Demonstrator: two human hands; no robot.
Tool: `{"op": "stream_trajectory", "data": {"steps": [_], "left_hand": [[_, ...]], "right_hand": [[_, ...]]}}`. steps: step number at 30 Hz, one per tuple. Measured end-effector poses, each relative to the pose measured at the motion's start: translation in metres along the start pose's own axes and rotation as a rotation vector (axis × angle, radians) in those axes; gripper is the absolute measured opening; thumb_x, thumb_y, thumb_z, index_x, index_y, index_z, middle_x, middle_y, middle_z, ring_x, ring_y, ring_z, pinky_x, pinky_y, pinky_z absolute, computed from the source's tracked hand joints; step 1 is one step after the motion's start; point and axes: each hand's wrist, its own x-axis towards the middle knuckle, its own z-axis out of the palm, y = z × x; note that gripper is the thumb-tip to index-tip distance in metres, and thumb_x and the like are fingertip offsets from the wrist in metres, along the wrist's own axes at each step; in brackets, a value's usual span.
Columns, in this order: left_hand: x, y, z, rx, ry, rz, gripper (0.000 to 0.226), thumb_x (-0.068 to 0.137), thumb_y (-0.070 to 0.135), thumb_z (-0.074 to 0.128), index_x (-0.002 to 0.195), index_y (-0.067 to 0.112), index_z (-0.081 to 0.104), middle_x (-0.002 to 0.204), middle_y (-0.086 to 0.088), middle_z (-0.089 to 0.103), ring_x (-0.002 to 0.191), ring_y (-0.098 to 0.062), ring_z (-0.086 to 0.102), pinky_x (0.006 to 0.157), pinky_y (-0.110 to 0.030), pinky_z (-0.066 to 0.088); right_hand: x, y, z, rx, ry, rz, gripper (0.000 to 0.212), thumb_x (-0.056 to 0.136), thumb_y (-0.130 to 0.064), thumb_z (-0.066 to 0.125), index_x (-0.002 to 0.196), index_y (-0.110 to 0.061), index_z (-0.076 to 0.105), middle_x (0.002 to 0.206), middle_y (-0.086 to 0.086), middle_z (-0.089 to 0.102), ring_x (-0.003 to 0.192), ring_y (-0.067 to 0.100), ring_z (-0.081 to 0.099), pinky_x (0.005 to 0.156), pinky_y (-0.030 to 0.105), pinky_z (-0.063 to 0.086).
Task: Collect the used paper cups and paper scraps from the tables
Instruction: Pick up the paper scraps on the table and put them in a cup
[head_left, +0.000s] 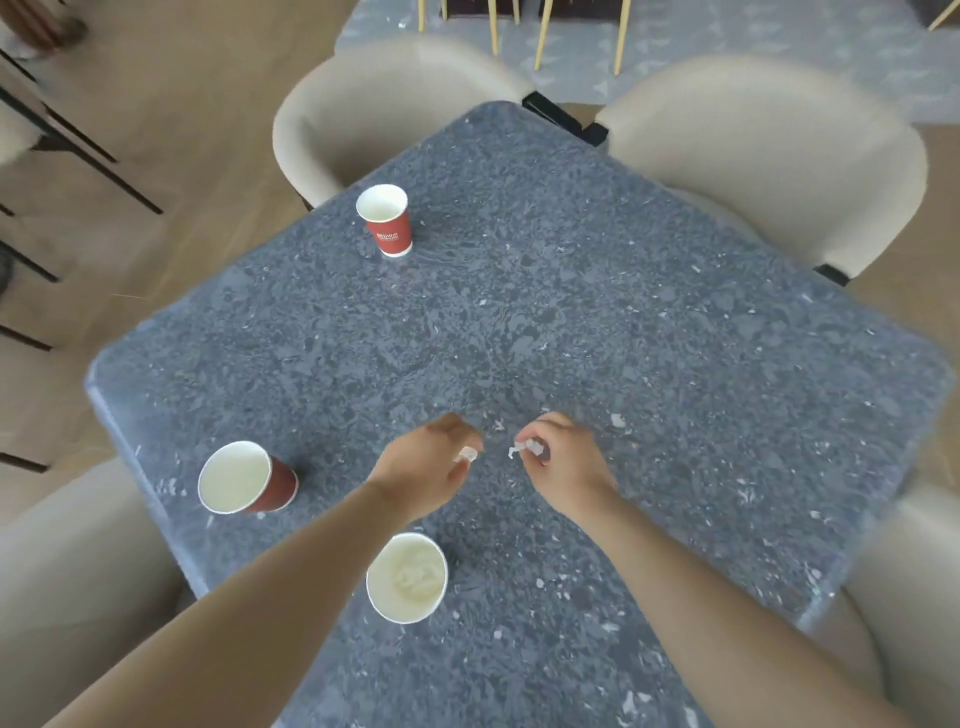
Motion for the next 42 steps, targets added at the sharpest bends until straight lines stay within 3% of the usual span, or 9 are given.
{"op": "stream_trajectory", "data": {"steps": [5, 9, 17, 21, 25, 32, 35, 42], "left_hand": [[-0.059, 0.0, -0.022, -0.076, 0.163, -0.036, 0.021, 0.086, 0.025, 0.054, 0.106, 0.028, 0.06, 0.108, 0.006, 0.06, 0.086, -0.021, 0.063, 0.068, -0.035, 0.051], [-0.104, -0.005, -0.02, -0.022, 0.153, -0.06, 0.022, 0.087, 0.031, 0.054, 0.109, 0.031, 0.057, 0.105, 0.009, 0.06, 0.088, -0.017, 0.062, 0.066, -0.03, 0.049], [-0.148, -0.008, -0.012, 0.001, 0.056, -0.139, 0.043, 0.085, 0.036, 0.058, 0.125, 0.036, 0.043, 0.123, 0.011, 0.047, 0.104, -0.014, 0.055, 0.074, -0.034, 0.05], [-0.163, -0.014, -0.013, -0.006, 0.096, -0.184, 0.041, 0.087, 0.036, 0.054, 0.126, 0.038, 0.043, 0.126, 0.013, 0.045, 0.106, -0.014, 0.055, 0.07, -0.03, 0.046], [-0.171, -0.023, -0.019, 0.006, 0.087, -0.223, 0.036, 0.089, 0.033, 0.051, 0.125, 0.032, 0.046, 0.128, 0.009, 0.048, 0.106, -0.016, 0.055, 0.078, -0.035, 0.05], [-0.167, -0.037, -0.025, 0.051, 0.132, -0.233, 0.032, 0.09, 0.028, 0.05, 0.122, 0.029, 0.049, 0.124, 0.006, 0.05, 0.107, -0.018, 0.055, 0.075, -0.035, 0.05], [-0.158, -0.053, -0.031, 0.141, 0.18, -0.278, 0.033, 0.09, 0.023, 0.048, 0.123, 0.027, 0.049, 0.123, 0.003, 0.05, 0.111, -0.02, 0.051, 0.072, -0.034, 0.047], [-0.139, -0.104, -0.035, 0.213, 0.199, -0.456, 0.044, 0.088, 0.013, 0.05, 0.13, 0.023, 0.04, 0.128, -0.002, 0.046, 0.116, -0.025, 0.047, 0.085, -0.039, 0.048]], "right_hand": [[-0.027, -0.056, 0.005, 0.049, -0.006, -0.149, 0.007, 0.083, -0.014, 0.063, 0.088, -0.017, 0.065, 0.092, -0.003, 0.06, 0.073, 0.01, 0.053, 0.061, 0.017, 0.035], [-0.054, -0.089, 0.013, 0.108, -0.047, -0.212, 0.01, 0.082, -0.015, 0.063, 0.09, -0.02, 0.063, 0.091, -0.007, 0.059, 0.075, 0.006, 0.053, 0.063, 0.02, 0.043], [-0.084, -0.103, 0.029, 0.029, -0.154, -0.192, 0.032, 0.075, -0.014, 0.07, 0.104, -0.024, 0.061, 0.097, -0.013, 0.06, 0.073, -0.001, 0.052, 0.064, -0.001, 0.034], [-0.088, -0.106, 0.028, -0.002, -0.169, -0.252, 0.028, 0.075, -0.012, 0.069, 0.101, -0.021, 0.064, 0.104, -0.01, 0.061, 0.081, 0.005, 0.056, 0.065, 0.005, 0.034], [-0.091, -0.104, 0.028, -0.12, -0.2, -0.299, 0.027, 0.079, -0.016, 0.066, 0.106, -0.021, 0.063, 0.113, -0.011, 0.056, 0.089, 0.004, 0.05, 0.074, 0.011, 0.031], [-0.076, -0.105, 0.036, -0.194, -0.228, -0.165, 0.031, 0.084, -0.018, 0.06, 0.114, -0.023, 0.055, 0.12, -0.008, 0.05, 0.099, 0.012, 0.055, 0.074, 0.021, 0.041], [-0.065, -0.107, 0.04, -0.179, -0.221, -0.103, 0.027, 0.084, -0.013, 0.058, 0.11, -0.019, 0.058, 0.112, -0.002, 0.059, 0.09, 0.014, 0.056, 0.074, 0.024, 0.043], [-0.042, -0.116, 0.042, -0.129, -0.196, -0.053, 0.02, 0.081, -0.005, 0.054, 0.096, -0.016, 0.063, 0.098, 0.001, 0.066, 0.085, 0.019, 0.059, 0.074, 0.031, 0.05]]}}
